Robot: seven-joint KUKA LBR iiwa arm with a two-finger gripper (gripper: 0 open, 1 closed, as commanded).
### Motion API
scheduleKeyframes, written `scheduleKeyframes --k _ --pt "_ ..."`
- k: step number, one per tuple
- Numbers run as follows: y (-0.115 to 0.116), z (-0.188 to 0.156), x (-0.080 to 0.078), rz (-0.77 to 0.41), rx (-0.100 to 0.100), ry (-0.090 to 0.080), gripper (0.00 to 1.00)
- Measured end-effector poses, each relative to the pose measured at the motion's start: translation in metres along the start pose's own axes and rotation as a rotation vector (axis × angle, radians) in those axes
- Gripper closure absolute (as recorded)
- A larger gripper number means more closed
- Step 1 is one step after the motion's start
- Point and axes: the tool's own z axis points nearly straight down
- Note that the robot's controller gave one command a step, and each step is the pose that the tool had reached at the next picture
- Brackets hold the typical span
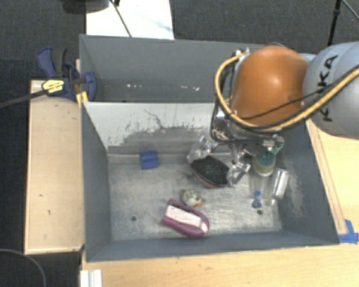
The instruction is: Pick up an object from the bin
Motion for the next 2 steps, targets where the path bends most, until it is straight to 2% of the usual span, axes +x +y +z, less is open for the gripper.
scheduleKeyframes --k 1,2 --pt "-0.034 0.105 0.021 -0.048 -0.004 0.003 0.00" --pt "-0.053 0.054 0.046 0.232 0.001 0.000 0.00"
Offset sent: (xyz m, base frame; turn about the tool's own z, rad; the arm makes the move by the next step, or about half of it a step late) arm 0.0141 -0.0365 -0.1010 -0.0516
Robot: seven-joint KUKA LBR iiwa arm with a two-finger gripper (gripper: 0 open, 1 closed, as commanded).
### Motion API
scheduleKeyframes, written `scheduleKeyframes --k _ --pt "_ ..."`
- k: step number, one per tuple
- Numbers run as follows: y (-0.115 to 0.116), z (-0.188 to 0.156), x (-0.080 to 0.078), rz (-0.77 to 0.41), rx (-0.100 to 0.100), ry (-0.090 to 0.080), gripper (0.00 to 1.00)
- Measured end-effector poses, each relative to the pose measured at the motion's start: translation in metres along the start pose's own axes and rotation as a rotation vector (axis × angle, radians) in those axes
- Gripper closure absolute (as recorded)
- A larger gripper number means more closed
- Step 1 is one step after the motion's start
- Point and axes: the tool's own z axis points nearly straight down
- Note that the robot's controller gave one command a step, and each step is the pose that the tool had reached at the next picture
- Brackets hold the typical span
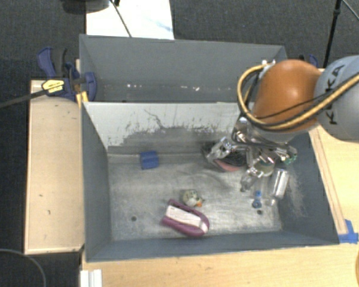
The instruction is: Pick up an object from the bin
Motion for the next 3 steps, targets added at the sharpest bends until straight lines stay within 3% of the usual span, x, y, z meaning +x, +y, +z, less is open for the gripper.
scheduleKeyframes --k 1,2,3 --pt "0.060 -0.070 0.017 -0.048 0.002 -0.004 0.00" --pt "0.042 -0.029 -0.030 0.128 -0.001 -0.002 0.00" --pt "-0.003 0.026 -0.005 0.245 -0.001 0.005 0.00"
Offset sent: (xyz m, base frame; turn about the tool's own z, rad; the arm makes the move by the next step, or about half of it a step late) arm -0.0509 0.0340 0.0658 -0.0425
